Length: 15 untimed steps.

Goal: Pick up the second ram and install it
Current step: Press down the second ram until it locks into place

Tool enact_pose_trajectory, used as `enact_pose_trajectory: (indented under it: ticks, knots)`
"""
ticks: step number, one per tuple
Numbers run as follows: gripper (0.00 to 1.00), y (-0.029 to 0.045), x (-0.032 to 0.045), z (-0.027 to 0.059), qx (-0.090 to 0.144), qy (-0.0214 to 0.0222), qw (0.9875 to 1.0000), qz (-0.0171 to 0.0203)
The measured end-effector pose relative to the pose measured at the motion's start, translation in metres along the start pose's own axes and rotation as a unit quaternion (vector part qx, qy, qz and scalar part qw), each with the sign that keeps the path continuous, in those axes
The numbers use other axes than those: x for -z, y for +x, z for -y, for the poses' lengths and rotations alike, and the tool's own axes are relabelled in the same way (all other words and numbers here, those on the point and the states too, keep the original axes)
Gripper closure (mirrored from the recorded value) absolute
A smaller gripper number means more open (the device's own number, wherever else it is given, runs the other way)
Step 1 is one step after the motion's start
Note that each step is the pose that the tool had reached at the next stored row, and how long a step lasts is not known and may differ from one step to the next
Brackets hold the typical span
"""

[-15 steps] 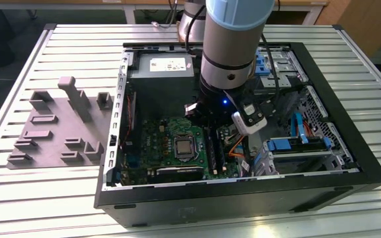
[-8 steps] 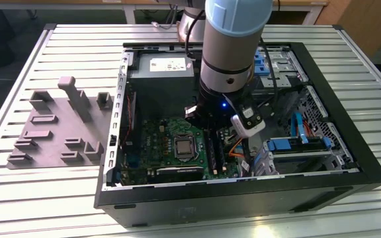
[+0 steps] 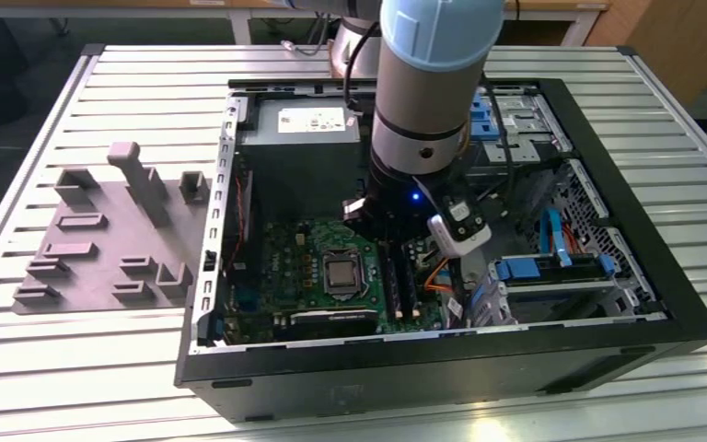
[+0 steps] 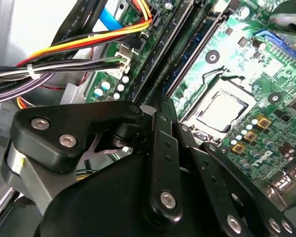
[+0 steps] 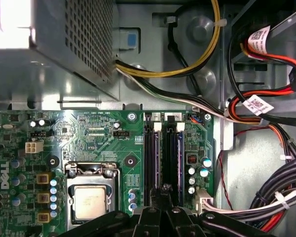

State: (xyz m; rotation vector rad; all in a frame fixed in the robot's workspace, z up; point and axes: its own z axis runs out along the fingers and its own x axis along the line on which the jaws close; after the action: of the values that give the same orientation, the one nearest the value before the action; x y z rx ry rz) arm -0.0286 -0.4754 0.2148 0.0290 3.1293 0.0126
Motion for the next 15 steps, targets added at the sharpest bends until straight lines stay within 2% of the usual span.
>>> enact_pose_trajectory:
  ticks: [3, 6, 9, 11, 15]
  knots:
    - [0.89, -0.0001, 0.005, -0.0004, 0.0, -0.0027, 1.0, 0.0008]
    - [0.89, -0.0002, 0.0175, 0.0, 0.0, -0.0014, 1.0, 0.0004]
    - [0.89, -0.0002, 0.0252, 0.0, 0.0, -0.0011, 1.0, 0.0004]
    - [0.89, -0.0002, 0.0275, 0.0, 0.0, -0.0011, 1.0, 0.0003]
    - [0.89, -0.0003, 0.0275, 0.0, 0.0, -0.0012, 1.0, 0.0004]
